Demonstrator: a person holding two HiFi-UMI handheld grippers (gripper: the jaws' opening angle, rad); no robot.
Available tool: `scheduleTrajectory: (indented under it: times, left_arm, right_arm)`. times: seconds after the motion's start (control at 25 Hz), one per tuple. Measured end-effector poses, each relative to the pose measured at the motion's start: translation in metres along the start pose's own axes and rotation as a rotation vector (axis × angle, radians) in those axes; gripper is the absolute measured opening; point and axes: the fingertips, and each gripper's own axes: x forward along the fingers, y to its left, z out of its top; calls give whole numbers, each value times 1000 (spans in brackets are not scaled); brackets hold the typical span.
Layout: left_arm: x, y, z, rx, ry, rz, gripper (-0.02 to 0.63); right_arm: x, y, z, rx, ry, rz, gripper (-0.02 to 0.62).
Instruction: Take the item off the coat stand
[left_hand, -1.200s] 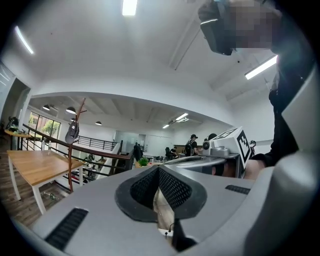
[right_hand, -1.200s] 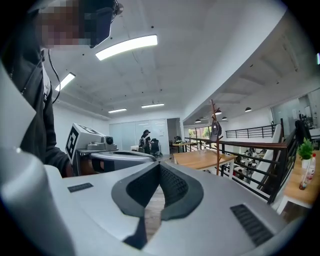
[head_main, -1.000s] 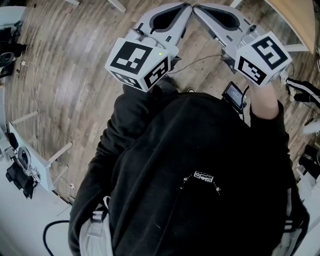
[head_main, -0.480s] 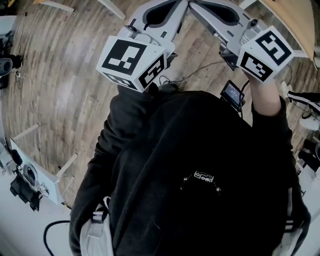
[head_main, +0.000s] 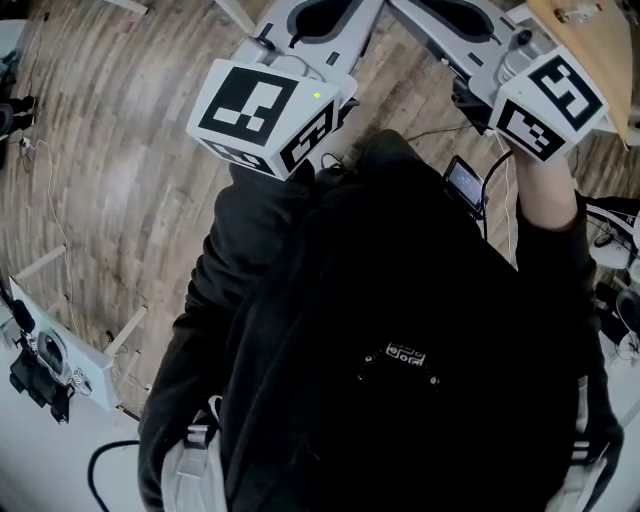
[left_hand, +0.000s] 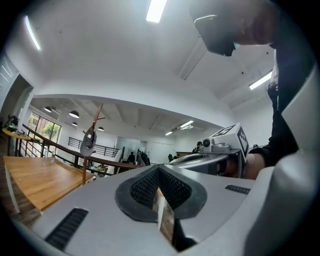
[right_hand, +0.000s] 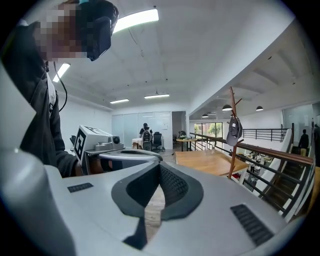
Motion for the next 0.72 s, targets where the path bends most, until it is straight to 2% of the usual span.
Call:
scheduleTrajectory:
  times: [0.32, 0.56, 0.72]
  left_arm:
    - [2, 27, -3, -1, 5, 44, 5]
    - [24, 75, -2, 0, 25, 89, 5]
    - [43, 104, -3, 0, 23, 103, 5]
  right_arm:
    - [24, -12, 0, -1, -10, 93, 17]
    - [62, -49, 5, 23, -25, 145, 17]
    - [82, -77, 8, 26, -38, 148, 17]
